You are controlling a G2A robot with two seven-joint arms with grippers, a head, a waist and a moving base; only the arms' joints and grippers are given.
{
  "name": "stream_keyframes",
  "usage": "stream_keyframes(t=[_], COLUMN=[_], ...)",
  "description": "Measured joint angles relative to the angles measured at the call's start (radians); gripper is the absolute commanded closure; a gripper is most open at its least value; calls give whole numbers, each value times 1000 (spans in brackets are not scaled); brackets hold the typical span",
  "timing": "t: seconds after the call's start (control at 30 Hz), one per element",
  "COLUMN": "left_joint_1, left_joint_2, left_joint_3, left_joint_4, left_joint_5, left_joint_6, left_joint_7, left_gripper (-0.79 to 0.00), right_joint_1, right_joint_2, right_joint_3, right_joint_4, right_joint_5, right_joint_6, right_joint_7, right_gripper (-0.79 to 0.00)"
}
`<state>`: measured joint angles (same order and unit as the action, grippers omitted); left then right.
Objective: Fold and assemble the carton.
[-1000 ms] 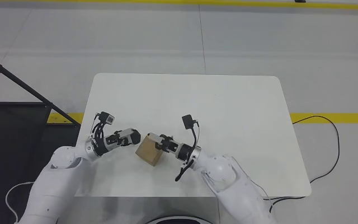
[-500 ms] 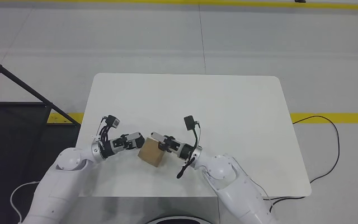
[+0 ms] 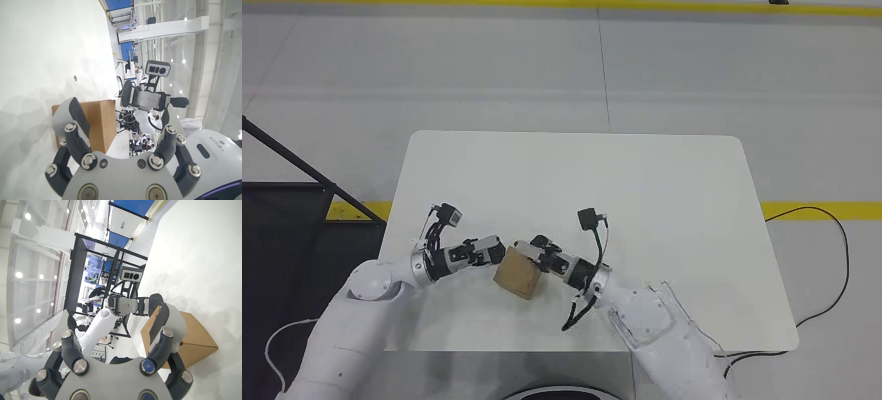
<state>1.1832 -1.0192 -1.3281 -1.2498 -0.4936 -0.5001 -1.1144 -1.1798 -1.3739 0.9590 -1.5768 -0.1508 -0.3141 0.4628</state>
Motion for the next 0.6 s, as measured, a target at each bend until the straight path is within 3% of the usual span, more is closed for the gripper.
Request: stream_keyframes(t=[0.17,0.6], left_joint_1=[3,8], left_joint_2=[6,10], left_joint_3=[-23,-34], left_joint_4=[-15,-26], left_joint_5=[9,21], left_joint_6=[3,-6], left_joint_7=[-5,-17], left_gripper=[-785,-785], right_joint_1=[-79,-83], right_joint_2=[22,23], right_joint_3=[50,54], right_joint_4=[-88,-87], right_joint_5=[-97,-104], right_joint_6=[-57,-56], right_joint_7=[10,2], right_gripper=[-785,-785])
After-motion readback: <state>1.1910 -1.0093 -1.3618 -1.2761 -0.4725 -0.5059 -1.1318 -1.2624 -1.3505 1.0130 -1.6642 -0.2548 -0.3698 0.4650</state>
